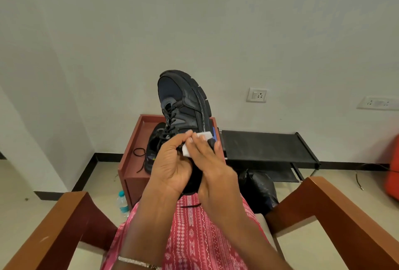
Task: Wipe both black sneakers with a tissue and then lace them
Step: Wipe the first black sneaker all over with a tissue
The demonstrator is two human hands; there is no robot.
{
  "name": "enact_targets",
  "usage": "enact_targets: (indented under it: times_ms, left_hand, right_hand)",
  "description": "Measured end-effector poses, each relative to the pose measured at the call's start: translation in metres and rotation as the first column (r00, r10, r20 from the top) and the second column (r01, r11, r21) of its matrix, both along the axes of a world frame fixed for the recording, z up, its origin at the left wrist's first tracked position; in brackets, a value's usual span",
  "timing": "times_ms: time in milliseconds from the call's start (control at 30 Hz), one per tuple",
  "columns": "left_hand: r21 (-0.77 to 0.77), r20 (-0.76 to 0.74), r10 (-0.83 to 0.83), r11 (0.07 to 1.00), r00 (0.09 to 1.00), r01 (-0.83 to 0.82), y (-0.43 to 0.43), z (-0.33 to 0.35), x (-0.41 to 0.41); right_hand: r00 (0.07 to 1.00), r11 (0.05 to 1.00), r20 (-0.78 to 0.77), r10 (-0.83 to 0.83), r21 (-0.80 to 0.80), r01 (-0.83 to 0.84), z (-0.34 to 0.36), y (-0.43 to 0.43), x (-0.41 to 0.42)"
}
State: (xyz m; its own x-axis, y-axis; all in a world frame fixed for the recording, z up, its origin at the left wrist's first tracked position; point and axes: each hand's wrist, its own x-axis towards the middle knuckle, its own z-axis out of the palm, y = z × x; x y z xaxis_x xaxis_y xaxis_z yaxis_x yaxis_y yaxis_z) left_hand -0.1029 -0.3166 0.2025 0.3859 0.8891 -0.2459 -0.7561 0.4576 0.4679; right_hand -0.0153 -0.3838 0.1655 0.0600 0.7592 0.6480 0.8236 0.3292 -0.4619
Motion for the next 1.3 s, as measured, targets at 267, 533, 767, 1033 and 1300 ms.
enact_targets:
  times_ms: [267, 533, 767, 1033, 1300]
  left_hand:
    - [-0.002, 0.02, 0.07, 0.998, 0.997, -0.07, 0.001, 0.004, -0.005]
    - [0.01, 0.084, 0.077, 0.997, 0.993, -0.079, 0.001, 0.006, -0.003]
    - [-0.006, 0.127, -0.012, 1.0, 0.992, 0.013, -0.008, 0.012, -0.002]
    - [0.073, 0.092, 0.114, 0.99, 0.989, -0.121, -0.002, 0.011, -0.005]
    - [0.088, 0.075, -0.001, 0.996, 0.997, -0.006, -0.013, 0.016, 0.004]
  right_hand:
    - [0.993, 0.994, 0.088, -0.084, 0.077, 0.077, -0.003, -0.005, -0.008]
    - [0.984, 0.966, 0.036, -0.177, 0.198, 0.167, -0.008, -0.005, 0.001]
    - [0.99, 0.948, -0.041, -0.137, 0.284, 0.143, 0.019, 0.031, 0.012]
    - [0.987, 0.943, -0.026, -0.156, 0.295, 0.157, -0.02, -0.011, 0.019]
    - [0.983, 0.941, -0.115, -0.14, 0.294, 0.168, 0.025, 0.029, 0.022]
